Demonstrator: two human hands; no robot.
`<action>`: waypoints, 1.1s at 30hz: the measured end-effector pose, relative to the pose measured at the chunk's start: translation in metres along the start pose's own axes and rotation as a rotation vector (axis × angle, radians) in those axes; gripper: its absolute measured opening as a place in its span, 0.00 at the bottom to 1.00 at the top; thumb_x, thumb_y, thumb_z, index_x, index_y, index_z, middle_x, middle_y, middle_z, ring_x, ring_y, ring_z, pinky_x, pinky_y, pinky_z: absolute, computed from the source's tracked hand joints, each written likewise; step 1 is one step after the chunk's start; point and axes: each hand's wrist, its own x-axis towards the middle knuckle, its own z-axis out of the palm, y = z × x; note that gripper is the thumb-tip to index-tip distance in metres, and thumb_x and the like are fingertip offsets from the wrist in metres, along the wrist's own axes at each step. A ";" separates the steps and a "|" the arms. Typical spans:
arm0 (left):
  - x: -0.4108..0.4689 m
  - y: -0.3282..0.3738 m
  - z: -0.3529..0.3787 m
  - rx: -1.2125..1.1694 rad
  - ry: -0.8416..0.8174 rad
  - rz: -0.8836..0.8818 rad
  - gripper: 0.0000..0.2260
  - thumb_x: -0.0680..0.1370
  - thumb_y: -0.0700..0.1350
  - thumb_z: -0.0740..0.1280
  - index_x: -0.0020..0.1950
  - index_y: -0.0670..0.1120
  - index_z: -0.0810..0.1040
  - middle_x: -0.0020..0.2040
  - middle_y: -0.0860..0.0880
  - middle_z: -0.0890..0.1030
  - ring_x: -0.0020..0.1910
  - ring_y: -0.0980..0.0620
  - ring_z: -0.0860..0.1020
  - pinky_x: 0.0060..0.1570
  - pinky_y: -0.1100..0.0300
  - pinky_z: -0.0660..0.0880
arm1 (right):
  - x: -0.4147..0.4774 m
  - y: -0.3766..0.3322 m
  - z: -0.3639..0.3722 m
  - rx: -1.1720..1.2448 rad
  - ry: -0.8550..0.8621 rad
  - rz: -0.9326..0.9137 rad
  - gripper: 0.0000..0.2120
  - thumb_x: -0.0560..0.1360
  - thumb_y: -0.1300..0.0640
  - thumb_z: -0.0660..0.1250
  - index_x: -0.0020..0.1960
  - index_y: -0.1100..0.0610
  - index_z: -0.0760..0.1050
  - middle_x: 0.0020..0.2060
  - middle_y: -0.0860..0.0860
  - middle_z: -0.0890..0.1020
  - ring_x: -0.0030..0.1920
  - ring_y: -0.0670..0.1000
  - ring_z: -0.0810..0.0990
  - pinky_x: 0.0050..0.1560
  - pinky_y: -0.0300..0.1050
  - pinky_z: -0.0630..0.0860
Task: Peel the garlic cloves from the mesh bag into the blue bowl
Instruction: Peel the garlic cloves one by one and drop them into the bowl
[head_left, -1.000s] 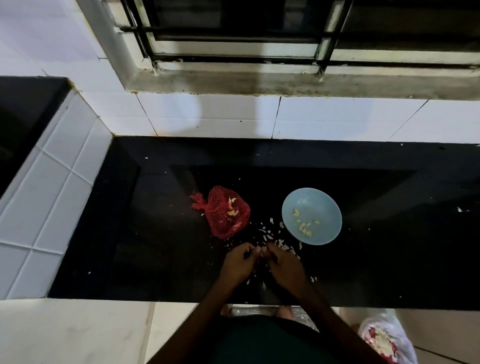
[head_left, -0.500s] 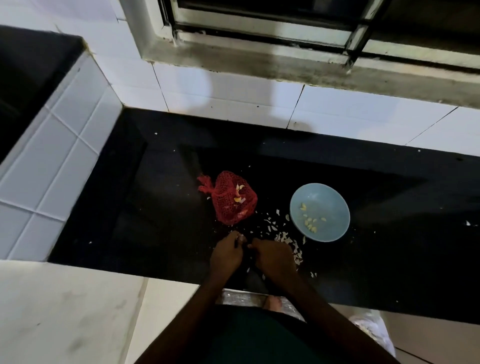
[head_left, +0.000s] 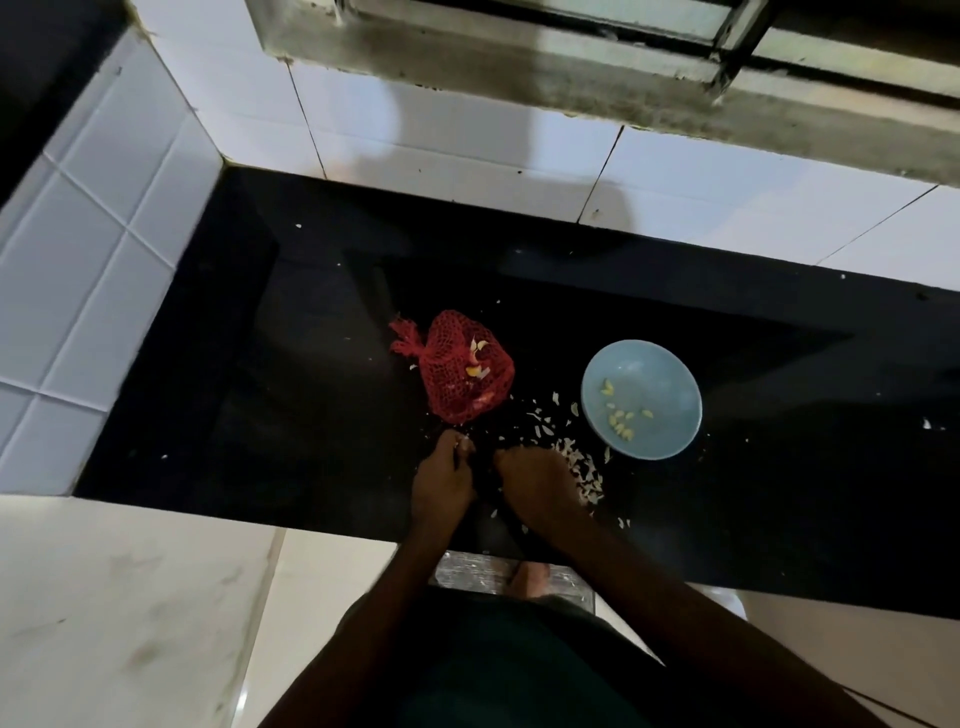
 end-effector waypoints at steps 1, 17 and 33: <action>-0.001 0.001 0.000 0.002 -0.004 0.000 0.08 0.85 0.49 0.59 0.46 0.53 0.70 0.38 0.48 0.80 0.38 0.45 0.80 0.41 0.51 0.75 | -0.001 -0.002 -0.001 -0.019 0.011 -0.012 0.10 0.79 0.58 0.60 0.52 0.54 0.81 0.47 0.54 0.86 0.48 0.57 0.85 0.42 0.48 0.76; -0.007 -0.004 -0.005 0.011 -0.005 0.034 0.10 0.85 0.52 0.59 0.45 0.52 0.69 0.37 0.49 0.80 0.36 0.46 0.81 0.40 0.48 0.76 | 0.019 0.008 -0.017 -0.038 -0.049 0.019 0.14 0.79 0.50 0.61 0.54 0.53 0.83 0.50 0.54 0.85 0.53 0.58 0.84 0.48 0.46 0.77; -0.018 0.030 -0.005 -0.307 -0.191 0.158 0.10 0.81 0.42 0.69 0.61 0.52 0.81 0.54 0.53 0.85 0.47 0.56 0.84 0.55 0.51 0.81 | -0.016 0.037 -0.001 1.201 0.012 0.329 0.22 0.80 0.36 0.57 0.37 0.49 0.75 0.31 0.44 0.78 0.36 0.46 0.76 0.42 0.47 0.69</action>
